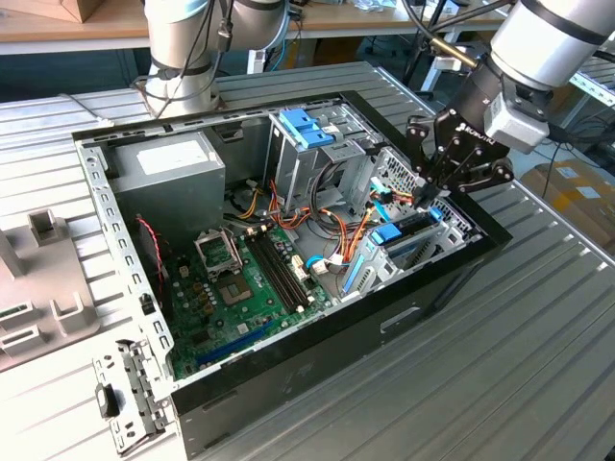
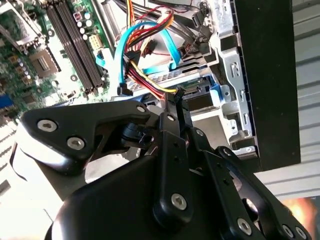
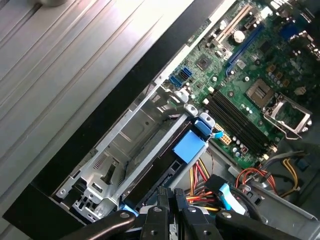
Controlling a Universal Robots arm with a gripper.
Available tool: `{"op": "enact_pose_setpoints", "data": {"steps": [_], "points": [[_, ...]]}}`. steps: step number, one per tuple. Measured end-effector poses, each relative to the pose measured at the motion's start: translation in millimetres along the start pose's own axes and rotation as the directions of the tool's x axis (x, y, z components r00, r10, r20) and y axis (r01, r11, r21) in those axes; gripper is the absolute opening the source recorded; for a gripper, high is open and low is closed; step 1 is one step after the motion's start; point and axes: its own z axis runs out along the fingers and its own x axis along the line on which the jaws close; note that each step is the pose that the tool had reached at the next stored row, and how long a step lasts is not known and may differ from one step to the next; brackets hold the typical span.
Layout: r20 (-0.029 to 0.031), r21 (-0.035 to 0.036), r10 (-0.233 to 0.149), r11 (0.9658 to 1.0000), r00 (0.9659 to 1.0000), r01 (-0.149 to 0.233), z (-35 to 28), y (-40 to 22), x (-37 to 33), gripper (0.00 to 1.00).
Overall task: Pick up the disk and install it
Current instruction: 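Insert the first disk wire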
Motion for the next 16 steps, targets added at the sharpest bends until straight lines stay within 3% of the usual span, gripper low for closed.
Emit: {"op": "enact_pose_setpoints", "data": {"steps": [4, 9, 13, 16], "points": [[0.0011, 0.0061, 0.059, 0.9982, 0.9982, -0.059, 0.1, 0.0, 0.0, 0.17], [0.0025, 0.0124, 0.122, 0.9925, 0.9926, -0.122, 0.2, 0.0, 0.0, 0.17], [0.0041, 0.0175, 0.172, 0.9849, 0.9850, -0.172, 0.4, 0.0, 0.0, 0.17], [0.0059, 0.0225, 0.223, 0.9746, 0.9749, -0.223, 0.5, 0.0, 0.0, 0.17]]}}
